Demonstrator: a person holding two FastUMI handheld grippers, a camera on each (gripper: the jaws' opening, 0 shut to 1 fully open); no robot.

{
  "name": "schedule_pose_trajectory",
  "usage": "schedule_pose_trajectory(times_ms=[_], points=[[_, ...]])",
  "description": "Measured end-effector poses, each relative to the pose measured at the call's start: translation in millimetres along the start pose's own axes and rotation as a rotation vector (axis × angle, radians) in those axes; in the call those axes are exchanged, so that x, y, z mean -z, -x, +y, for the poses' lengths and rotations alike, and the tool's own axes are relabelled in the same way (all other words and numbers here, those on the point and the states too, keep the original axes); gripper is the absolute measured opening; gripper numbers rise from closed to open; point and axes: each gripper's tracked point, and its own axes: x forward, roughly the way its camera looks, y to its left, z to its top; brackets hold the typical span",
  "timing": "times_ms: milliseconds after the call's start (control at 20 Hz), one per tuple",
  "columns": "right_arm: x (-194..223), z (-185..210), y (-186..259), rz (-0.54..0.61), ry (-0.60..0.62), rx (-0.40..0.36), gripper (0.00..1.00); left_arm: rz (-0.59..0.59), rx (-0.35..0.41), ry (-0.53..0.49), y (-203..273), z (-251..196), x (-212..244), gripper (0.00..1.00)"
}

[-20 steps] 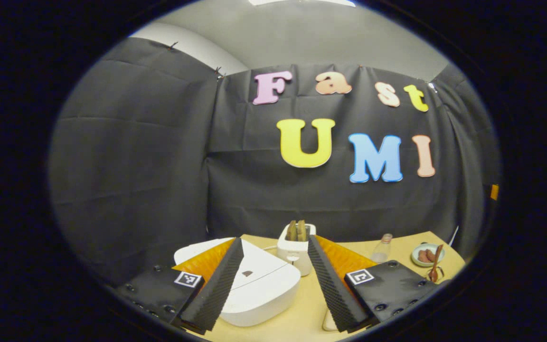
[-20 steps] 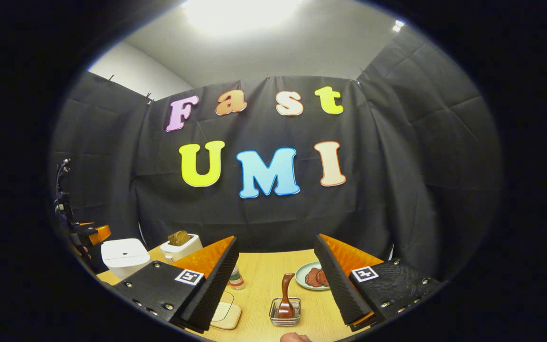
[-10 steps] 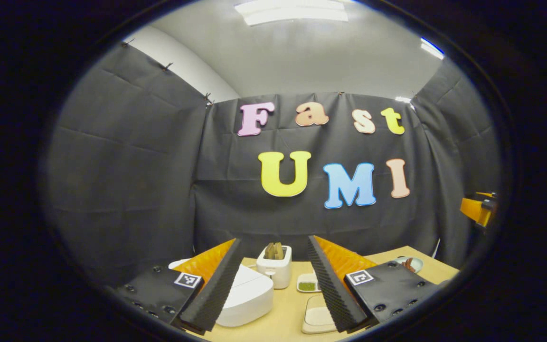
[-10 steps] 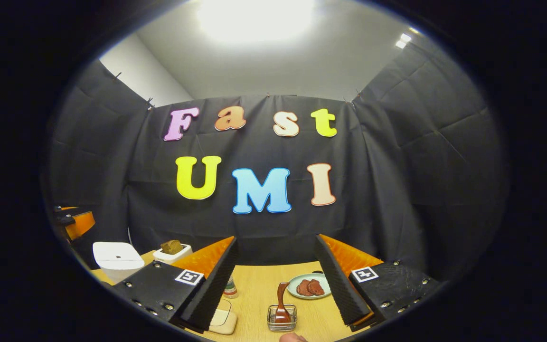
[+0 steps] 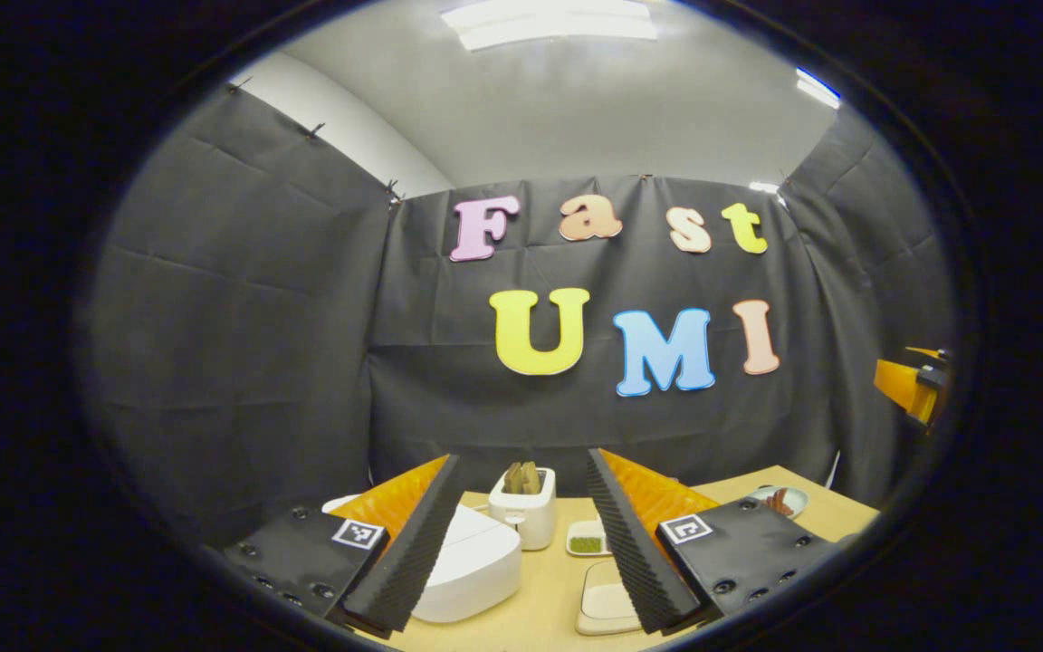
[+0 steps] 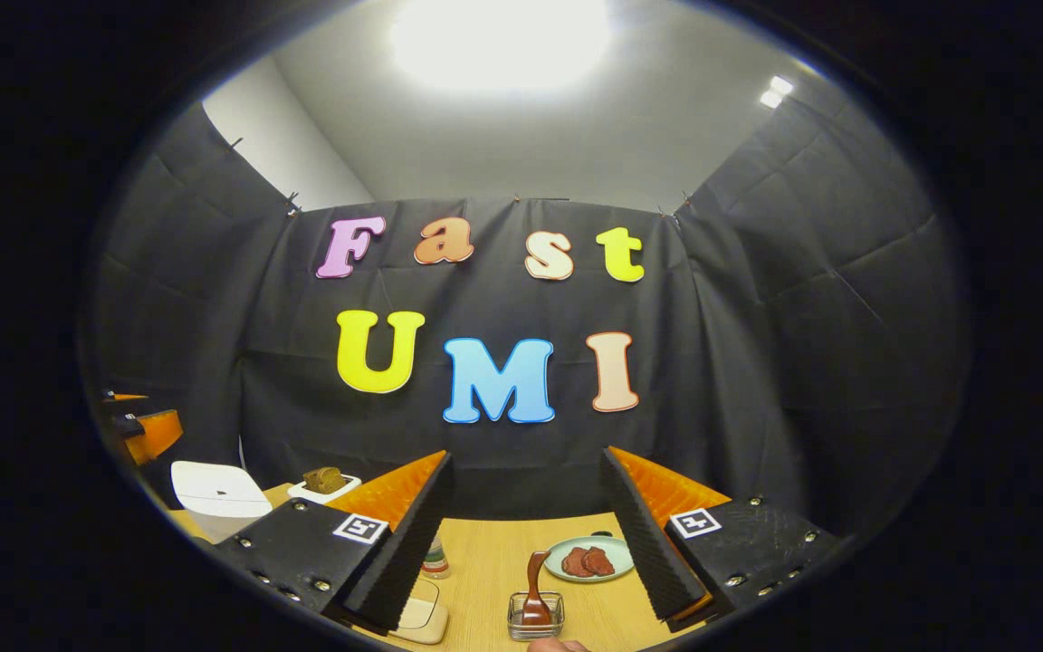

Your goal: Close the left gripper, press the button to open the rice cooker; take a wooden spoon from the chopstick holder with the right hand, scoop a spoonful of rice and pour it into the rice cooker, then put the wooden spoon back into the chopstick holder.

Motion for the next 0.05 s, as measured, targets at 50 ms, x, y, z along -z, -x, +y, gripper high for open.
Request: schedule_pose_trajectory(times_ms=[50], points=[[1.8, 1.6, 0.8, 0.002, 0.008, -0.004, 0.97, -0.003, -0.006, -0.004, 0.7, 1.6, -0.3, 0.95]])
